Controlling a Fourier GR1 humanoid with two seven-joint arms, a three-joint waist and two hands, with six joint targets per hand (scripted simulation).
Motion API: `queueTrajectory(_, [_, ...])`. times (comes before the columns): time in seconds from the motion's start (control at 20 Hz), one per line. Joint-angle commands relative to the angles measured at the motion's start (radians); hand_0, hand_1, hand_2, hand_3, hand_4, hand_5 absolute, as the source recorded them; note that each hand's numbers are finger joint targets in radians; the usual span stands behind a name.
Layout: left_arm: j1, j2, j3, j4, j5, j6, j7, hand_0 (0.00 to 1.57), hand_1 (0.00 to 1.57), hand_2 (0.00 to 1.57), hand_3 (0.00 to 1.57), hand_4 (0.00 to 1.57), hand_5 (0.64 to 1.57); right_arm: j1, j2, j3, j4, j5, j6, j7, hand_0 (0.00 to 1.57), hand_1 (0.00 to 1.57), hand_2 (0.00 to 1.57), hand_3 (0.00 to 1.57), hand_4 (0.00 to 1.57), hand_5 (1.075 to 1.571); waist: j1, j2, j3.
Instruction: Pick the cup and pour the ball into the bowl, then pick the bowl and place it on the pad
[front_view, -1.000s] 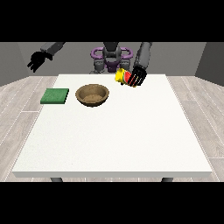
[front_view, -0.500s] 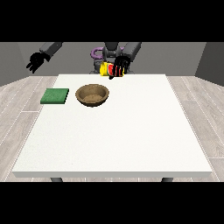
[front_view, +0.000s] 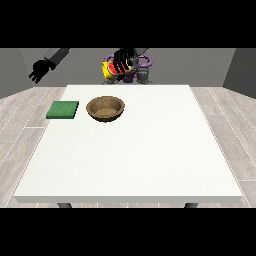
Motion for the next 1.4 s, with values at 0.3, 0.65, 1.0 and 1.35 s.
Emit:
queueTrajectory(0.3, [0.044, -0.003, -0.201, -0.198, -0.159, -0.22, 0.053, 1.55, 1.55, 1.57, 1.57, 0.91, 1.564, 0.007, -0.042, -0.04, 0.098, -0.014, 0.015, -0.062, 0.0, 0.0, 0.0, 0.22, 0.63, 1.57, 0.098, -0.002, -0.002])
queueTrajectory(0.65, [0.272, 0.111, 0.008, -0.289, 0.019, 0.066, -0.067, 1.57, 1.57, 1.57, 1.57, 1.09, 1.56, 0.039, -0.02, -0.035, 0.053, -0.006, -0.063, -0.069, 0.0, 0.0, 0.0, 0.2, 0.64, 1.57, 0.171, -0.015, -0.0067])
queueTrajectory(1.0, [0.538, -0.001, 0.14, -0.449, 0.367, 0.341, -0.153, 1.46, 1.46, 1.42, 1.27, 1.24, 1.555, -0.074, 0.01, -0.016, -0.025, -0.016, -0.062, -0.06, 0.0, 0.0, 0.0, 0.22, 0.69, 1.57, 0.148, 0.168, -0.0192])
queueTrajectory(1.35, [0.635, -0.003, 0.192, -0.682, 0.808, 0.396, -0.44, 0.0, 0.0, 0.0, 0.0, 0.79, 1.556, -0.193, 0.128, 0.021, -0.109, -0.009, -0.192, -0.027, 0.0, 0.0, 0.0, 0.0, 0.59, 1.571, 0.166, 0.295, -0.0173])
